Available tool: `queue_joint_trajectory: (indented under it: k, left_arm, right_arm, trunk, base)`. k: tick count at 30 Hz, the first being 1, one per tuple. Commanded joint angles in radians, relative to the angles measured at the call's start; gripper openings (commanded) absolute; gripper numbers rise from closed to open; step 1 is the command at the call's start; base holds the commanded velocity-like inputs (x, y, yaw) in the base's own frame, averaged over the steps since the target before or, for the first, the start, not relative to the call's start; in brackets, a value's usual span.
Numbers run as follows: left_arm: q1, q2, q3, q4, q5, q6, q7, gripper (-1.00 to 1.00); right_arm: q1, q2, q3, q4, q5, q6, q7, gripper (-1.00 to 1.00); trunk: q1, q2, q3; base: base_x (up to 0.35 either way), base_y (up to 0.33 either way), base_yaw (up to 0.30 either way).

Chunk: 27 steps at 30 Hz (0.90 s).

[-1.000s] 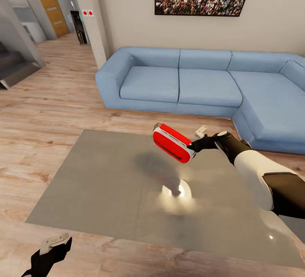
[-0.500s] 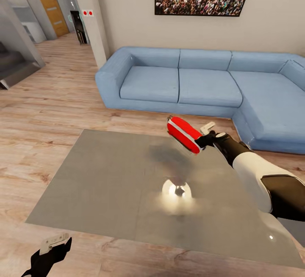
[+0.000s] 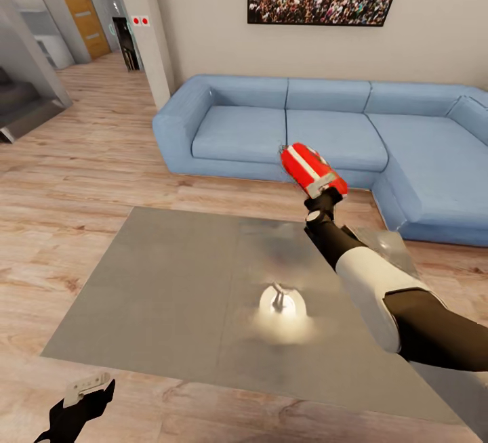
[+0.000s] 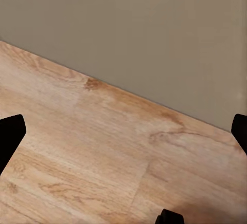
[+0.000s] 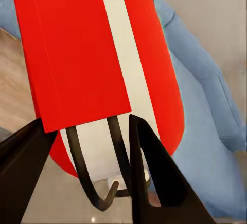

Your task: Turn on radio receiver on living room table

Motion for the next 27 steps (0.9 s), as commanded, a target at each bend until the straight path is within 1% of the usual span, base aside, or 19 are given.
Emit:
queue_joint_trajectory:
  k: [1, 3, 4, 6, 7, 9, 10, 12, 13, 15, 17, 18, 19, 20, 22, 25, 27]
  left_arm:
    - [0.0, 0.0, 0.0, 0.0, 0.0, 0.0, 0.0, 1.0]
    - [0.0, 0.0, 0.0, 0.0, 0.0, 0.0, 0.0, 1.0]
    - [0.0, 0.0, 0.0, 0.0, 0.0, 0.0, 0.0, 1.0]
    - [0.0, 0.0, 0.001, 0.0, 0.0, 0.0, 0.001, 1.0]
    - [0.0, 0.001, 0.001, 0.0, 0.0, 0.0, 0.001, 1.0]
    - [0.0, 0.001, 0.001, 0.0, -0.001, 0.0, 0.001, 1.0]
    - [0.0, 0.001, 0.001, 0.0, -0.001, 0.0, 0.001, 1.0]
    - [0.0, 0.001, 0.001, 0.001, -0.001, 0.0, 0.001, 1.0]
    - [0.0, 0.001, 0.001, 0.001, -0.001, 0.0, 0.001, 1.0]
    - [0.0, 0.001, 0.001, 0.001, -0.001, 0.0, 0.002, 1.0]
    - [0.0, 0.003, 0.001, 0.001, -0.001, 0.0, 0.003, 1.0]
    - [0.0, 0.004, 0.001, 0.001, -0.001, 0.0, 0.003, 1.0]
    - [0.0, 0.005, 0.001, 0.001, -0.001, 0.001, 0.003, 1.0]
    - [0.0, 0.005, 0.001, 0.001, -0.001, 0.0, 0.003, 1.0]
    - [0.0, 0.006, 0.001, 0.001, -0.001, 0.001, 0.003, 1.0]
    - [0.0, 0.006, 0.001, 0.001, -0.001, 0.001, 0.003, 1.0]
    - [0.0, 0.006, 0.001, 0.001, -0.001, 0.0, 0.003, 1.0]
  right_arm:
    - [0.003, 0.007, 0.003, -0.002, 0.029, 0.0, -0.033, -1.0]
    - [0.011, 0.025, 0.003, -0.002, 0.101, 0.0, -0.139, -1.0]
    - [0.012, 0.027, 0.003, -0.002, 0.114, -0.001, -0.163, -1.0]
    - [0.016, 0.034, 0.003, -0.001, 0.148, 0.0, -0.252, -1.0]
    - [0.017, 0.036, 0.003, -0.001, 0.153, 0.0, -0.272, -1.0]
    - [0.026, 0.046, 0.003, 0.0, 0.165, 0.0, -0.351, -1.0]
    - [0.03, 0.048, 0.003, 0.0, 0.168, -0.001, -0.372, -1.0]
    - [0.051, 0.053, 0.003, 0.001, 0.18, -0.003, -0.455, -1.0]
    - [0.059, 0.056, 0.004, 0.001, 0.186, -0.006, -0.485, -1.0]
    - [0.067, 0.06, 0.014, 0.001, 0.193, -0.015, -0.517, -1.0]
    - [0.08, 0.065, 0.088, 0.001, 0.205, -0.025, -0.555, -1.0]
    - [0.089, 0.066, 0.154, 0.002, 0.207, -0.024, -0.607, -1.0]
    - [0.096, 0.066, 0.179, 0.004, 0.208, -0.024, -0.637, -1.0]
    - [0.1, 0.065, 0.191, 0.005, 0.208, -0.024, -0.65, -1.0]
    - [0.11, 0.065, 0.229, 0.007, 0.207, -0.023, -0.688, -1.0]
    - [0.118, 0.064, 0.252, 0.01, 0.207, -0.023, -0.71, -1.0]
    - [0.125, 0.064, 0.257, 0.015, 0.208, -0.022, -0.716, -1.0]
  trunk:
    - [0.0, 0.0, 0.0]
    - [0.0, 0.0, 0.0]
    - [0.0, 0.0, 0.0]
    - [0.0, 0.0, 0.0]
    - [0.0, 0.0, 0.0]
    - [0.0, 0.0, 0.0]
    - [0.0, 0.0, 0.0]
    - [0.0, 0.0, 0.0]
    - [0.0, 0.0, 0.0]
    - [0.0, 0.0, 0.0]
    - [0.0, 0.0, 0.0]
    - [0.0, 0.0, 0.0]
    - [0.0, 0.0, 0.0]
    - [0.0, 0.0, 0.0]
    - [0.0, 0.0, 0.0]
    - [0.0, 0.0, 0.0]
    - [0.0, 0.0, 0.0]
  base:
    - [0.0, 0.0, 0.0]
    - [0.0, 0.0, 0.0]
    - [0.0, 0.0, 0.0]
    - [0.0, 0.0, 0.0]
    - [0.0, 0.0, 0.0]
    - [0.0, 0.0, 0.0]
    - [0.0, 0.0, 0.0]
    - [0.0, 0.0, 0.0]
    - [0.0, 0.0, 0.0]
    - [0.0, 0.0, 0.0]
    - [0.0, 0.0, 0.0]
    - [0.0, 0.0, 0.0]
    - [0.0, 0.0, 0.0]
    - [0.0, 0.0, 0.0]
    - [0.0, 0.0, 0.0]
    - [0.0, 0.0, 0.0]
    - [0.0, 0.0, 0.0]
